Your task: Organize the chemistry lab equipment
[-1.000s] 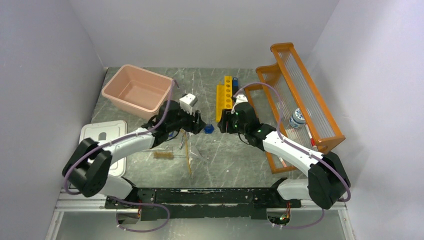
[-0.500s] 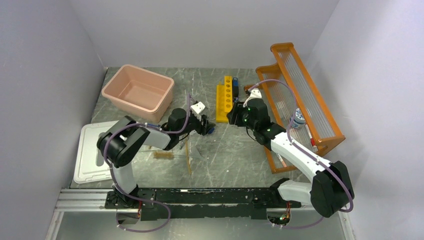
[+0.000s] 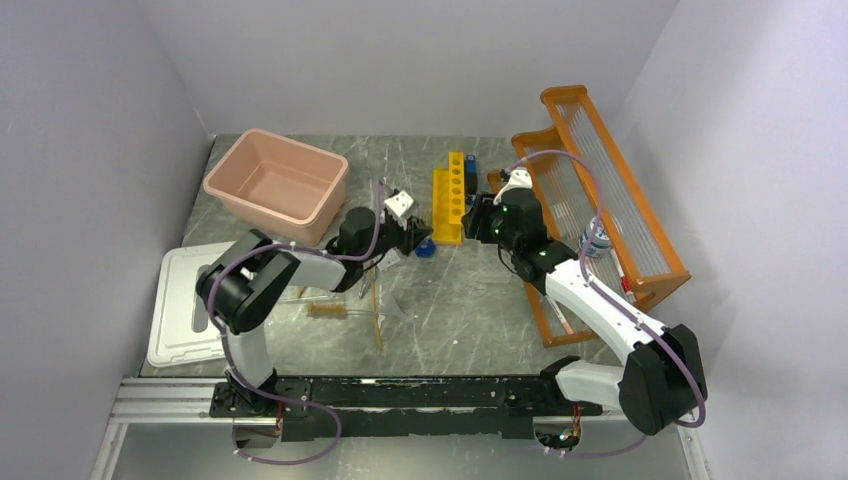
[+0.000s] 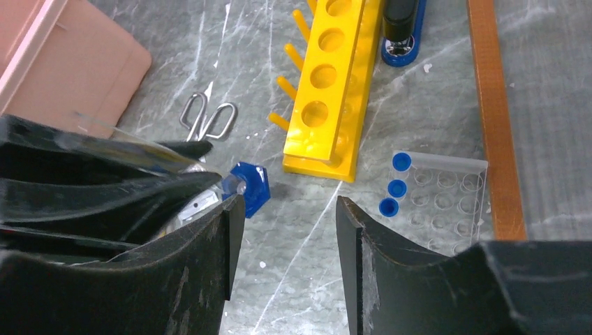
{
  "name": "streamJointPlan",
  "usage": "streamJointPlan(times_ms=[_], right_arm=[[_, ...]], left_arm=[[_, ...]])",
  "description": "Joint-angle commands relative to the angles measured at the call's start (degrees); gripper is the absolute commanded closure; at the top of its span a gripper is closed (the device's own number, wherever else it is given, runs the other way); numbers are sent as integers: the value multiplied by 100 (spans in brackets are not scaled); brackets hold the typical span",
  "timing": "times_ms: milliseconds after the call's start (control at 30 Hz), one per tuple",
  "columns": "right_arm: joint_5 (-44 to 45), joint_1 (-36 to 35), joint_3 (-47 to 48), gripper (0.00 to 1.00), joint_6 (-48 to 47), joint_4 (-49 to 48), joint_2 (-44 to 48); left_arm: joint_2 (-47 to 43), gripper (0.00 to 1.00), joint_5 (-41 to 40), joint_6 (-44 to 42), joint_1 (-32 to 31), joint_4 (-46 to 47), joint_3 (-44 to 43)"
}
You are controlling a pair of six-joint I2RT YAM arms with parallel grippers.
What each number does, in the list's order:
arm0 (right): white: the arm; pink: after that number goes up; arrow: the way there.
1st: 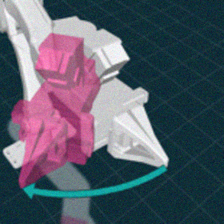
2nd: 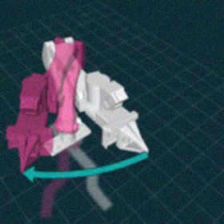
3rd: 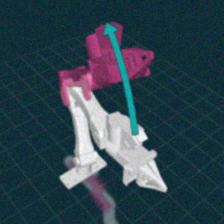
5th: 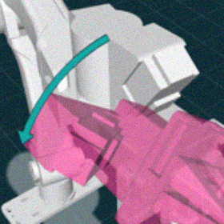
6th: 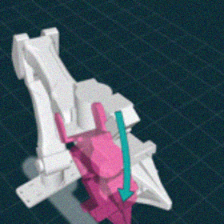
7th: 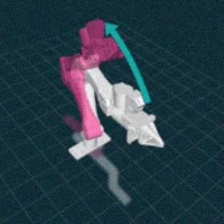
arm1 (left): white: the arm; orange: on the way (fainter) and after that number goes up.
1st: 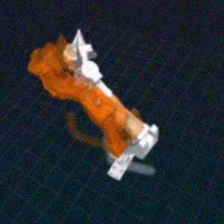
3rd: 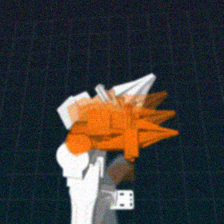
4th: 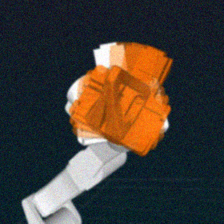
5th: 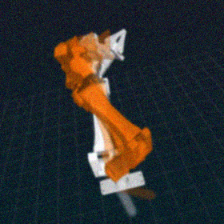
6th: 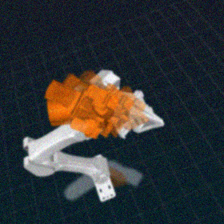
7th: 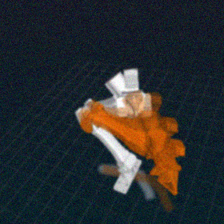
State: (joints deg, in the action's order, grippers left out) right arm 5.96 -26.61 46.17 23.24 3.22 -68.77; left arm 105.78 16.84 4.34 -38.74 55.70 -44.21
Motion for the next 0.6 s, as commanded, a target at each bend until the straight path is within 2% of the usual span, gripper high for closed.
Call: streamJointPlan(times_ms=[0, 100, 233, 367, 500, 567], right_arm=[[-18, 44, 247, 46, -49, -139, -112], [-73, 44, 307, 46, -48, -209, -189], [-196, 51, 400, 47, -35, -296, -342], [-291, 54, 527, 47, 10, -303, -520], [-377, 53, 622, 47, 90, -482, -693], [-449, 50, 670, 47, 201, -512, -817]], left_arm=[[-825, 95, -384, -1, -15, -1533, -930], [-1172, 95, -670, 164, 116, -2647, -1516], [-1461, 95, -1134, 909, 578, -3952, -2227], [-1520, 95, -1477, 1695, 1293, -5353, -2925], [-1350, 95, -1315, 2165, 2155, -6528, -3548], [-1178, 95, -1607, 2452, 2571, -7079, -3797]])
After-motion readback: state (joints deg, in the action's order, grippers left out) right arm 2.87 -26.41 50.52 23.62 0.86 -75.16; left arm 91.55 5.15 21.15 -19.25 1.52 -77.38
